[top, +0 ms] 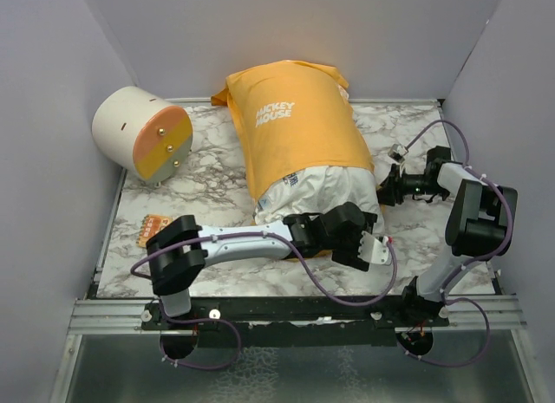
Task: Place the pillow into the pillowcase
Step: Stuff the pillow into the pillowcase.
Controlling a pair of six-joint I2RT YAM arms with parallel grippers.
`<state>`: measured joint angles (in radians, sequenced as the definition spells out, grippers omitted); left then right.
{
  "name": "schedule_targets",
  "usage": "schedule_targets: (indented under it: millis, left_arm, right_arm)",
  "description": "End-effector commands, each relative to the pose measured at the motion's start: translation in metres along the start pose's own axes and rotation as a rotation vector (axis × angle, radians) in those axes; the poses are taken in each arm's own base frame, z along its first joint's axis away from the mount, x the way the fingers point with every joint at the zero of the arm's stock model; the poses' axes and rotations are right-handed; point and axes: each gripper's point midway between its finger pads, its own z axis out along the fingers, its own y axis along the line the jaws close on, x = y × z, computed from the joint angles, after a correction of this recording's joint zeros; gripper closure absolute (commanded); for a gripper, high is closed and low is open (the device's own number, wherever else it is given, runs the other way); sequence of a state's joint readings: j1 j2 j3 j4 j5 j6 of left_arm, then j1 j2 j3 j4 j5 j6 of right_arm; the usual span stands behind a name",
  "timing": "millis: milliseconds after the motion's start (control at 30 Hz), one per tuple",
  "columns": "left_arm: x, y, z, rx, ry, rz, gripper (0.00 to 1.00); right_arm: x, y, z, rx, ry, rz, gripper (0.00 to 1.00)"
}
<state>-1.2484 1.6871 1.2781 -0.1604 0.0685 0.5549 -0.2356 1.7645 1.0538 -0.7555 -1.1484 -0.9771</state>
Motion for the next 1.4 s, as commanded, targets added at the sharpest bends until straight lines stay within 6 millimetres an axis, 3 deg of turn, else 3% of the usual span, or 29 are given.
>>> schedule_targets:
  millis: [0, 100, 200, 300, 333, 367, 433, 467, 500, 567, 700, 867, 967, 1000, 1067, 1133, 1200, 1367]
  left_arm:
    - [0.007, 0.037, 0.030, -0.125, 0.049, 0.448, 0.11]
    - [0.015, 0.042, 0.048, -0.144, 0.078, 0.564, 0.06]
    - [0.026, 0.057, 0.063, -0.215, 0.151, 0.638, 0.02]
    - [0.048, 0.085, 0.073, -0.354, 0.272, 0.658, 0.02]
    - [0.056, 0.100, 0.072, -0.415, 0.311, 0.631, 0.08]
    - [0.064, 0.112, 0.070, -0.462, 0.347, 0.596, 0.21]
    - [0.076, 0.138, 0.063, -0.549, 0.408, 0.492, 0.66]
    - [0.083, 0.149, 0.058, -0.592, 0.437, 0.429, 0.91]
    - [0.089, 0.157, 0.052, -0.625, 0.459, 0.370, 1.00]
    - [0.095, 0.163, 0.042, -0.639, 0.456, 0.281, 1.00]
    - [0.083, 0.167, 0.024, -0.648, 0.287, 0.116, 1.00]
    - [0.082, 0.179, 0.009, -0.666, 0.214, 0.024, 1.00]
    - [0.077, 0.189, 0.001, -0.678, 0.156, -0.027, 1.00]
    - [0.083, 0.185, 0.001, -0.662, 0.152, -0.042, 1.00]
    - [0.084, 0.188, -0.001, -0.658, 0.130, -0.065, 1.00]
    - [0.088, 0.192, -0.005, -0.663, 0.131, -0.072, 1.00]
    - [0.097, 0.199, -0.011, -0.686, 0.145, -0.085, 1.00]
    - [0.142, 0.249, -0.050, -0.922, 0.210, -0.223, 1.00]
  right_arm:
    - [-0.013, 0.014, 0.002, -0.059, -0.055, 0.010, 0.84]
    - [-0.017, 0.025, 0.000, -0.083, -0.074, 0.012, 0.95]
    - [-0.025, 0.034, -0.003, -0.099, -0.095, 0.002, 0.97]
    - [-0.028, 0.040, -0.006, -0.100, -0.094, -0.009, 0.97]
    - [-0.026, 0.040, -0.006, -0.096, -0.086, -0.012, 0.97]
    - [-0.023, 0.040, -0.006, -0.091, -0.073, -0.012, 0.97]
    - [-0.017, 0.039, -0.006, -0.079, -0.049, -0.007, 0.95]
    - [-0.014, 0.038, -0.006, -0.073, -0.037, 0.002, 0.87]
    - [-0.012, 0.037, -0.006, -0.069, -0.028, 0.010, 0.78]
    - [-0.008, 0.034, -0.005, -0.058, -0.015, 0.025, 0.66]
    - [-0.005, 0.020, -0.003, -0.021, -0.004, 0.046, 0.52]
    - [-0.003, 0.000, -0.002, 0.020, 0.030, 0.068, 0.44]
    - [-0.002, 0.002, 0.003, 0.003, 0.038, 0.076, 0.45]
    - [-0.002, 0.005, 0.007, -0.010, 0.041, 0.074, 0.46]
    - [-0.002, 0.012, 0.014, -0.038, 0.042, 0.069, 0.59]
    - [-0.008, 0.020, 0.016, -0.068, 0.020, 0.059, 0.82]
    - [-0.012, 0.026, 0.014, -0.080, 0.013, 0.038, 0.97]
    - [-0.015, 0.048, 0.003, -0.075, 0.026, -0.058, 0.99]
